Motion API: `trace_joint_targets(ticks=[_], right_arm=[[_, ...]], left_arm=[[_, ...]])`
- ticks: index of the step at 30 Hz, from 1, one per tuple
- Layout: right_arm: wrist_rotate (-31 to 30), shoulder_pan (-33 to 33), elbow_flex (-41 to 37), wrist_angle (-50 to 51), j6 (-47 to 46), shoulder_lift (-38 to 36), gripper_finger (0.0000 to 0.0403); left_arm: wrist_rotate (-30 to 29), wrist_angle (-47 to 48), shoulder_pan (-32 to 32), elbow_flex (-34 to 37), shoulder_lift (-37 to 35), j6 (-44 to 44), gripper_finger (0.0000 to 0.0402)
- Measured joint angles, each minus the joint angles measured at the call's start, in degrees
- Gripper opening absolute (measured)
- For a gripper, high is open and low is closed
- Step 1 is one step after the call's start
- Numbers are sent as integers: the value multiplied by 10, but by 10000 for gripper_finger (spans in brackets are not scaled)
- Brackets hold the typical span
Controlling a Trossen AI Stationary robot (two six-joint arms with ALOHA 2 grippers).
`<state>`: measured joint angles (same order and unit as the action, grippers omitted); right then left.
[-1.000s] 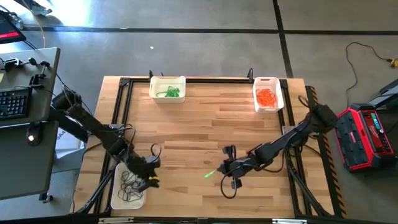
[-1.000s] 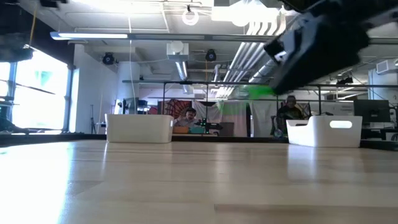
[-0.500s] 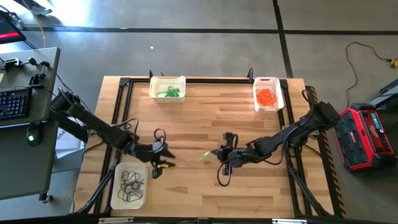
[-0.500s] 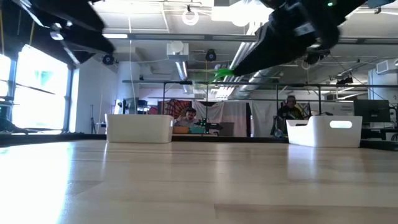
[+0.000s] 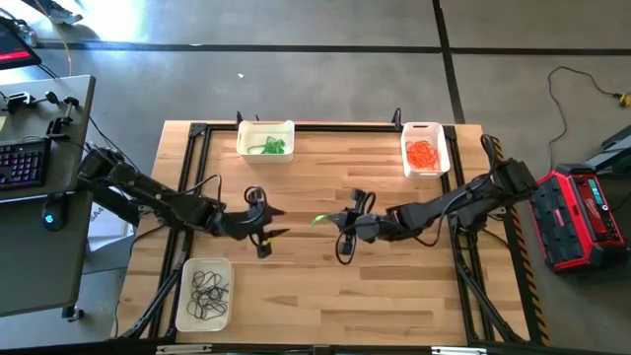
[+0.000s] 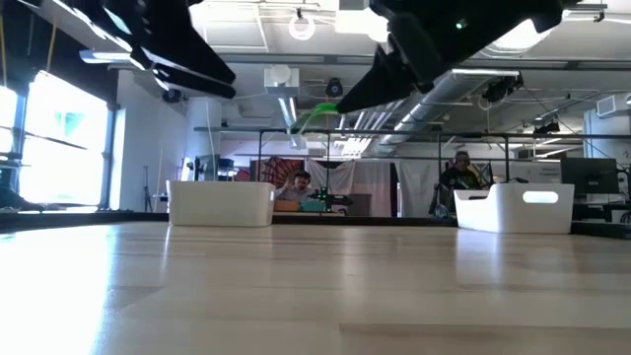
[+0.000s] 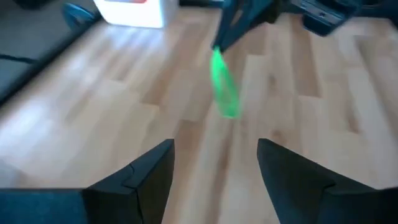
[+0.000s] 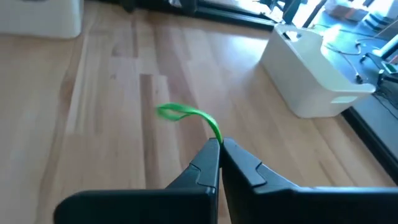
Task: Sort rubber bands into baskets
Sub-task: Put the green rubber band into the top left white bin
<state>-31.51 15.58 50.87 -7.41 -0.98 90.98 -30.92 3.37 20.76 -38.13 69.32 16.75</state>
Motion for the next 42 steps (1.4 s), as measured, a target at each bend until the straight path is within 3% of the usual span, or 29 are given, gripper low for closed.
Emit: trace_joint_targets(ticks=[5, 12, 25, 34, 42], right_arm=[[1, -10, 0, -39, 24, 0, 0], [11, -10, 0, -69, 36, 0, 0], [14, -10, 0, -83, 40, 0, 0], [14, -10, 0, -83, 38, 0, 0], [18, -9, 0, -85, 30, 0, 0]], left_arm=[[-31, -9, -23, 0, 0, -41, 226], [-13, -21, -42, 0, 13, -44, 226], [5, -142, -42, 0, 117, -70, 226], [48, -183, -42, 0, 118, -50, 225], [47, -193, -42, 0, 118, -48, 225]])
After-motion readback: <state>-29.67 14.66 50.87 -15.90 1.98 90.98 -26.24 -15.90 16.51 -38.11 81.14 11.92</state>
